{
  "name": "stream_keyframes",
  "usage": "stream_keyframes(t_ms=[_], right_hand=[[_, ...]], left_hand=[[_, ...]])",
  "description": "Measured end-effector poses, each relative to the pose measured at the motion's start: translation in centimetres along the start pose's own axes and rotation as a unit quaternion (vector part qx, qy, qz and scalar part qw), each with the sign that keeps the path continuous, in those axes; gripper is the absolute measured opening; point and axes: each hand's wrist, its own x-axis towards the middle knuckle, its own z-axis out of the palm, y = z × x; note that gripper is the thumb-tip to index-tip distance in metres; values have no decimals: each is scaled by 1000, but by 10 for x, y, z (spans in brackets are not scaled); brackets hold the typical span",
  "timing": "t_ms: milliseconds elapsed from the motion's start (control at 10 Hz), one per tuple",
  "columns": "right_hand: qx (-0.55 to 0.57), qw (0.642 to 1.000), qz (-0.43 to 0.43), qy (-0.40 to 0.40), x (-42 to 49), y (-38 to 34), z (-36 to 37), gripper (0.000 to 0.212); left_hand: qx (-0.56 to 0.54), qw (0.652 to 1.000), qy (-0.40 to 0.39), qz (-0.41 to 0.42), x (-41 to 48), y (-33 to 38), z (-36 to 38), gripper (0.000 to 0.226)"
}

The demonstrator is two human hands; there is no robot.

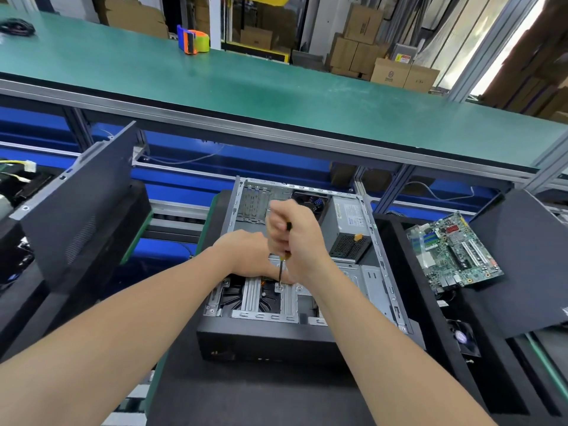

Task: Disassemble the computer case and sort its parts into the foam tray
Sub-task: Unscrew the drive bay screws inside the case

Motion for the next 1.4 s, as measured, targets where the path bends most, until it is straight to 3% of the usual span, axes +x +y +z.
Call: stream_keyframes(t_ms=[100, 200, 300, 400, 500, 600, 800, 900, 1000, 1100, 1200, 1400], right_hand=[[-35, 992, 1, -120, 1, -2, -3, 54], [-51, 973, 13, -223, 2, -3, -8, 59], [-23, 958, 39, -285, 5, -6, -13, 58], [39, 954, 54, -294, 9, -8, -19, 53], [82, 960, 46, -263, 8, -9, -24, 39], [76, 975, 14, -209, 5, -7, -25, 21], [77, 996, -42, 29, -4, 3, -7, 12], [2, 980, -73, 186, -7, 6, 0, 14], [-86, 941, -77, 318, -10, 11, 7, 22], [-102, 911, -88, 390, -10, 14, 13, 33], [-50, 924, -89, 369, -7, 16, 19, 36], [49, 972, -62, 222, -6, 9, 11, 41]], left_hand=[[-85, 996, -12, -30, -4, -6, 3, 46], [-192, 976, -30, -96, -15, -11, -2, 68], [-209, 977, -11, -48, -14, -3, -6, 88], [-50, 998, -44, 11, -9, 7, -12, 90], [-4, 999, -38, -4, -1, 4, -4, 78], [17, 999, -25, -15, 4, 0, 3, 93], [36, 999, -17, 0, 5, -3, 3, 85], [44, 999, -8, -9, 3, -3, 3, 106], [51, 999, -4, -18, 3, -5, 4, 115], [57, 998, -13, -13, 5, -6, 5, 86], [62, 998, -18, -17, 8, -7, 6, 70], [76, 997, -4, -7, 8, -9, 8, 70]])
